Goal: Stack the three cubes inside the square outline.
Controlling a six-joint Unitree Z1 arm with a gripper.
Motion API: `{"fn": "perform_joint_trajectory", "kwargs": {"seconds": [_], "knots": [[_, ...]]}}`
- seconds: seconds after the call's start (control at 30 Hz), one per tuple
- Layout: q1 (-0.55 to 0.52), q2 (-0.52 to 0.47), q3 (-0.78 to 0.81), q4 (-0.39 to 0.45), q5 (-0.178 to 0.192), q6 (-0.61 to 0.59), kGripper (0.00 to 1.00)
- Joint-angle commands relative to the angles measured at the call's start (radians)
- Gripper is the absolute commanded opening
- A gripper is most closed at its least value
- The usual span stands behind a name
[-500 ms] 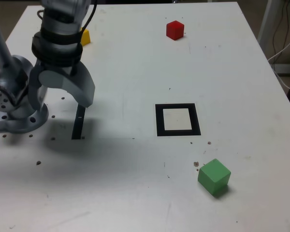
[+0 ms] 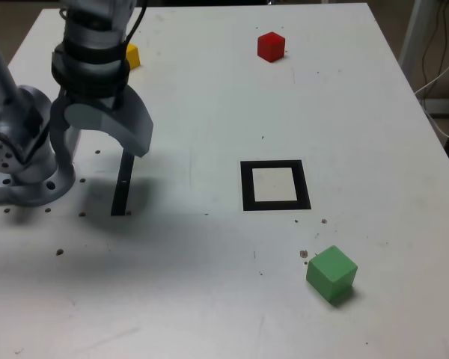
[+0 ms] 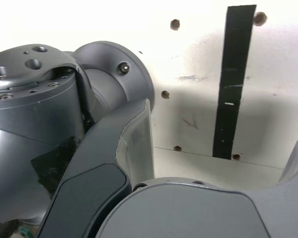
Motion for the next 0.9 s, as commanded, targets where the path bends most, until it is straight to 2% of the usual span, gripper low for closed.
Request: {"fn": "perform_joint_trajectory", "kwargs": {"seconds": [0.0,0.13,0.27,0.63,0.77,0.87], "knots": [[0.001,-0.004,0.008,-0.020,-0.006,0.003,0.99],[0.001,0.013,0.004,-0.057,-0.012,0.018,0.99],[0.003,0.029,-0.031,-0.056,0.006,0.056,0.99],[0.027,0.024,-0.145,-0.057,0.118,0.160,0.99],[0.058,0.044,-0.175,-0.064,0.169,0.209,0.99],[0.087,0.072,-0.222,-0.056,0.188,0.279,0.99]]}}
